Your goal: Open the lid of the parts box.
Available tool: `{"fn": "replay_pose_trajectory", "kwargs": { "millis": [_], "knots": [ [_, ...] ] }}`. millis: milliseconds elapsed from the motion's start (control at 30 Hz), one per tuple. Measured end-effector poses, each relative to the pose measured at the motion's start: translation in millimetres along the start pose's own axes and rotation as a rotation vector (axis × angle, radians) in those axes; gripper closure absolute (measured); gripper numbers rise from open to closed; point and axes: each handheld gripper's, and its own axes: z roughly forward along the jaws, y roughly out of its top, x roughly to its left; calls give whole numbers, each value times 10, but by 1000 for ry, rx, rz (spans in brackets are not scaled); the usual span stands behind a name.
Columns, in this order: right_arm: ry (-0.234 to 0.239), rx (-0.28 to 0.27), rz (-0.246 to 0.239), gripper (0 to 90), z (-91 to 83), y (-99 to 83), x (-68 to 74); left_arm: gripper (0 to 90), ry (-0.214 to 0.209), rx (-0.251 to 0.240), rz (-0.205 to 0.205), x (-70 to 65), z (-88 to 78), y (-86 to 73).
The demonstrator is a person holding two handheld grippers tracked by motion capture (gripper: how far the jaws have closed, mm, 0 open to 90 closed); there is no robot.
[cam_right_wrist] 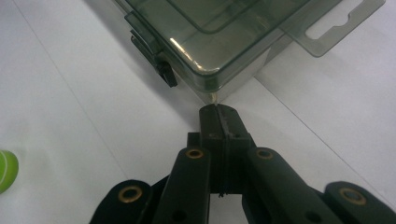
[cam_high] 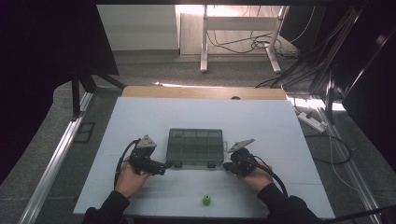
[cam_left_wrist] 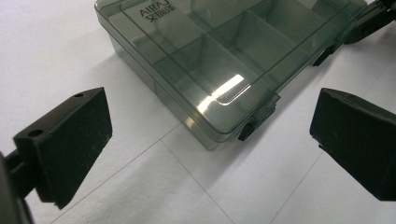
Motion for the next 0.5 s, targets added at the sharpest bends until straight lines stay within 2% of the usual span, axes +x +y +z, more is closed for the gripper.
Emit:
{"fn": "replay_pose_trajectory", "kwargs": {
  "millis": [200,433,500],
  "knots": [
    [-3,-11,-10,893,2,-4,-7,5,5,31,20,-30,33,3],
    [8,-32,-1,893,-46,1,0,5,0,32,21,-34,49,-8],
    [12,-42,-1,893,-71,3,10,4,-3,39,33,-36,60,-11]
  ]
}}
